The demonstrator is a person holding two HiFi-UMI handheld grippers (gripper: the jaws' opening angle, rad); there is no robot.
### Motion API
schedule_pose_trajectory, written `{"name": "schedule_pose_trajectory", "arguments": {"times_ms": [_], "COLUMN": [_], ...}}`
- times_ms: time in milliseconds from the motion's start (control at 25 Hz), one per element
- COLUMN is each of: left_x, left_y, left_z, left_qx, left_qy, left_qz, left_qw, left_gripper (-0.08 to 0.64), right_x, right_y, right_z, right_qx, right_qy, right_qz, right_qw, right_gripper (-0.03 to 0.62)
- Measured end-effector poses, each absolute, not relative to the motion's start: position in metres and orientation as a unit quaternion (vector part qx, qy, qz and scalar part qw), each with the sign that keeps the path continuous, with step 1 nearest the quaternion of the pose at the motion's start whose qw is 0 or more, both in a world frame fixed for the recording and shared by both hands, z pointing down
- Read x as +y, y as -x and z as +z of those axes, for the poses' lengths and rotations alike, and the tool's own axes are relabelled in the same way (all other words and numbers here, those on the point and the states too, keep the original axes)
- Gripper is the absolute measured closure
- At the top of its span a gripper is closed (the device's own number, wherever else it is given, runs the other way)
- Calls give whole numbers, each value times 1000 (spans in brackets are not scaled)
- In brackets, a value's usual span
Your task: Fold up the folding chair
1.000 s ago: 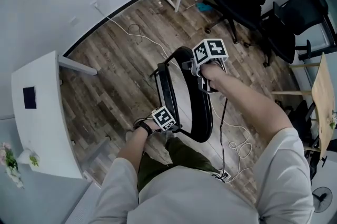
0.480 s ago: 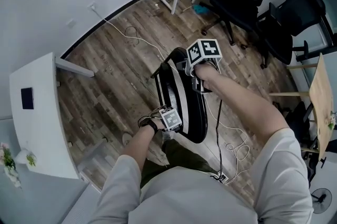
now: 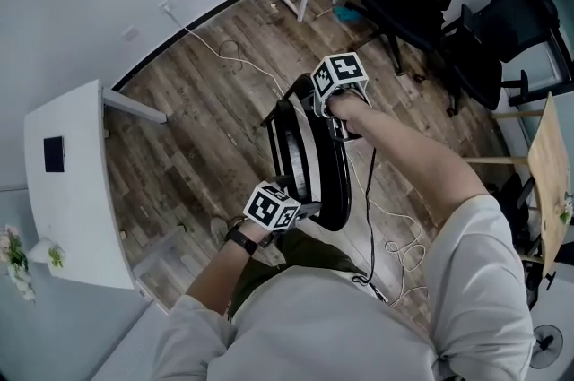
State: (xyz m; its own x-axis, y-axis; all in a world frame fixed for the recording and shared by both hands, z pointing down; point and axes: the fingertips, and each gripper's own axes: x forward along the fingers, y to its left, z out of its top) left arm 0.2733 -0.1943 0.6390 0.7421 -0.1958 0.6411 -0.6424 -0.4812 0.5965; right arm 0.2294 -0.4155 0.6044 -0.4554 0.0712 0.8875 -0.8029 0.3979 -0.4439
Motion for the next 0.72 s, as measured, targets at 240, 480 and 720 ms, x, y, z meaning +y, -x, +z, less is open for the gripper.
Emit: {"name": "schedule_pose_trajectory", "arguments": {"times_ms": [240,480,720], "left_x": [-204,-218,-225], "left_y": [-310,-324,-313], "left_z": [560,559,580], "left_qx": [-359,-422,-470], "left_qy": [-813,-798,-767], "left_qz": [220,293,355], "left_qw": [403,315,252], "left_gripper": [118,118,118], "right_x": [-414,-403,-395], "right_y": [-233,-211,-183], "right_z": [608,604,601], "right_qx": [-692,-696,-710], "right_qy": [-242,-222,-219], "right_qz": [475,465,436], "right_qw": [486,501,508], "right_gripper": [443,428,433]}}
